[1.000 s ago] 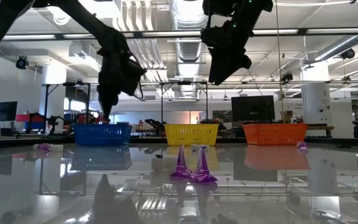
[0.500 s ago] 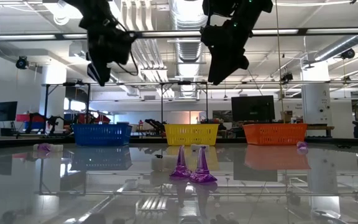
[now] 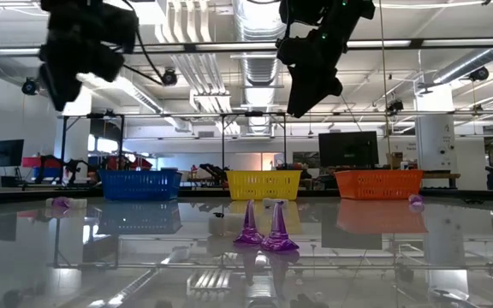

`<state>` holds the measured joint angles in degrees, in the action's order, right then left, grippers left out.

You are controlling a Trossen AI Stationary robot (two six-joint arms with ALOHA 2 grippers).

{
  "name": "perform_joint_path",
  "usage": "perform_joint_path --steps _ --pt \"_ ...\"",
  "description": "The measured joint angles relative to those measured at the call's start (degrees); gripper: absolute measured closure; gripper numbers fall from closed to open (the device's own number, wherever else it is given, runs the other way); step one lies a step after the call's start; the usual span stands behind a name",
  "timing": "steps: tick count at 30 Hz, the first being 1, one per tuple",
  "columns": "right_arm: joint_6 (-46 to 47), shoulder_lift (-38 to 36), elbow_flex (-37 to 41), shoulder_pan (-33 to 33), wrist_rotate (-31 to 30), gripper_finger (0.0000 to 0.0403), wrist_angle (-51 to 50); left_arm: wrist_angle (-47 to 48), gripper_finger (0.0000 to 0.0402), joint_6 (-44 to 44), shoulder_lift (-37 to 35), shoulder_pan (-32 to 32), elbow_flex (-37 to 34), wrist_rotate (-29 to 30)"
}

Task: Sort Halloween decoration
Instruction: Put the purple hat toy into the orange bin

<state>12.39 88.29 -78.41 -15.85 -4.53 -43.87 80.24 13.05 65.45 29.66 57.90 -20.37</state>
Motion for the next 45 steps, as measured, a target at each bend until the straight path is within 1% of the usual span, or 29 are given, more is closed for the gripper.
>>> perform_joint_path --steps 5,10,14,16,19,23,28,32,35,37,40,43,45 --pt "1.9 0.0 0.0 -0.1 0.0 0.0266 0.0 -1.1 0.0305 9.8 -7.8 -5.4 -4.9 -1.2" --pt "9.9 0.0 0.0 0.0 0.1 0.0266 -0.4 -6.7 0.0305 15.6 -14.5 -12.5 -8.3 -1.0" --pt "14.5 0.0 0.0 0.6 0.3 0.0266 -2.2 -11.0 0.0306 18.5 -17.3 -19.3 -9.9 1.2" --pt "14.9 0.0 0.0 1.4 0.5 0.0266 -3.3 -11.6 0.0306 18.6 -17.5 -23.4 -9.9 4.0" --pt "15.8 0.0 0.0 2.5 0.5 0.0266 -4.5 -12.7 0.0306 18.9 -16.8 -29.7 -9.9 8.6" --pt "18.2 0.0 0.0 4.0 0.5 0.0266 -7.5 -15.5 0.0306 22.4 -14.9 -38.1 -9.9 11.6" --pt "21.8 0.0 0.0 6.5 0.5 0.0266 -11.4 -20.3 0.0306 31.0 -11.6 -50.7 -9.9 15.2" --pt "23.9 0.0 0.0 8.6 0.3 0.0266 -11.6 -23.3 0.0306 39.1 -8.2 -61.3 -9.9 20.4" --pt "24.1 0.0 0.0 10.0 0.1 0.0266 -11.6 -24.3 0.0306 45.2 -5.6 -67.9 -9.9 24.1" --pt "24.2 0.0 0.0 10.7 0.1 0.0266 -11.4 -24.3 0.0306 48.7 -3.7 -71.0 -9.9 25.4" --pt "25.5 0.0 0.0 11.4 0.0 0.0266 -11.1 -24.9 0.0306 51.2 -0.6 -74.0 -9.9 25.5" --pt "27.0 0.0 0.0 11.6 0.0 0.0266 -11.1 -27.5 0.0306 51.1 2.8 -75.2 -10.0 25.5" --pt "27.3 0.0 0.0 11.6 0.0 0.0266 -10.7 -30.7 0.0306 49.3 5.1 -75.3 -10.0 25.5"
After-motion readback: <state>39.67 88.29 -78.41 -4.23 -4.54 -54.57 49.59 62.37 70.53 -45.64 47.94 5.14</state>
